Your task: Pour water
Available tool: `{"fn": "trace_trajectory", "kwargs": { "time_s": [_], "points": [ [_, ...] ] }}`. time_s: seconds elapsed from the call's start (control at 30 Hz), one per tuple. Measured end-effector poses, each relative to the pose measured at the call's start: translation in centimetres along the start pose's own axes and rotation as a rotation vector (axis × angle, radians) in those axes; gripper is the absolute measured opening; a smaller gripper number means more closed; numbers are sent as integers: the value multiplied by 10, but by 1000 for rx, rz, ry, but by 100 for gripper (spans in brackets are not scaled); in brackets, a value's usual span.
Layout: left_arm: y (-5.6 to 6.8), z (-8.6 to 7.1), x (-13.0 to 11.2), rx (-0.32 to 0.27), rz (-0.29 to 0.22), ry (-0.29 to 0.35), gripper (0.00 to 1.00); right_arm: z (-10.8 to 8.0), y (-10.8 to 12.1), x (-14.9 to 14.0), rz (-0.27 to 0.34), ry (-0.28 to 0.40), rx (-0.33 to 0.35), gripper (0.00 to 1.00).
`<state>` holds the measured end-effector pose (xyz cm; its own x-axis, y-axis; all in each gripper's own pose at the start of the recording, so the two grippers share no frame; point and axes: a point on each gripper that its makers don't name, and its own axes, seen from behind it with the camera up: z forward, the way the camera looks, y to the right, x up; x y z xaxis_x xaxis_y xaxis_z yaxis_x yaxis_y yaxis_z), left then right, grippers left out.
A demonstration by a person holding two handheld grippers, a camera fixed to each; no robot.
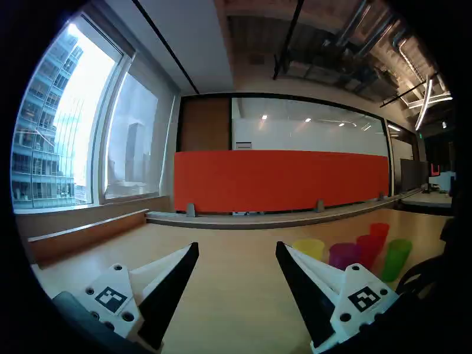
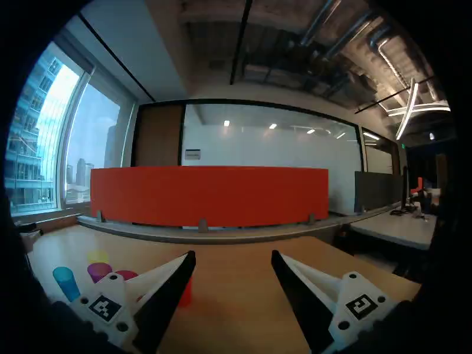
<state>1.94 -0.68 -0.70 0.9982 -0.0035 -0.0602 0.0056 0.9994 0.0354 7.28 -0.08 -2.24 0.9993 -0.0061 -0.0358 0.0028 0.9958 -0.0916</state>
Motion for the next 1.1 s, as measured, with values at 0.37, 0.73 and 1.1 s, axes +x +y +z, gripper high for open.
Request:
{"fn": "trace_trajectory", "kwargs": {
  "time_s": [0.37, 0.73, 1.1],
  "points": [
    [2, 4, -13, -11, -2, -30, 97, 0, -1, 3, -2, 2, -1, 99],
    [2, 6, -19, -13, 1, -55, 97, 1, -2, 3, -3, 2, 2, 99],
    [3, 5, -19, -14, 2, -58, 97, -1, 0, 6, 4, 6, 4, 99]
  ]
}}
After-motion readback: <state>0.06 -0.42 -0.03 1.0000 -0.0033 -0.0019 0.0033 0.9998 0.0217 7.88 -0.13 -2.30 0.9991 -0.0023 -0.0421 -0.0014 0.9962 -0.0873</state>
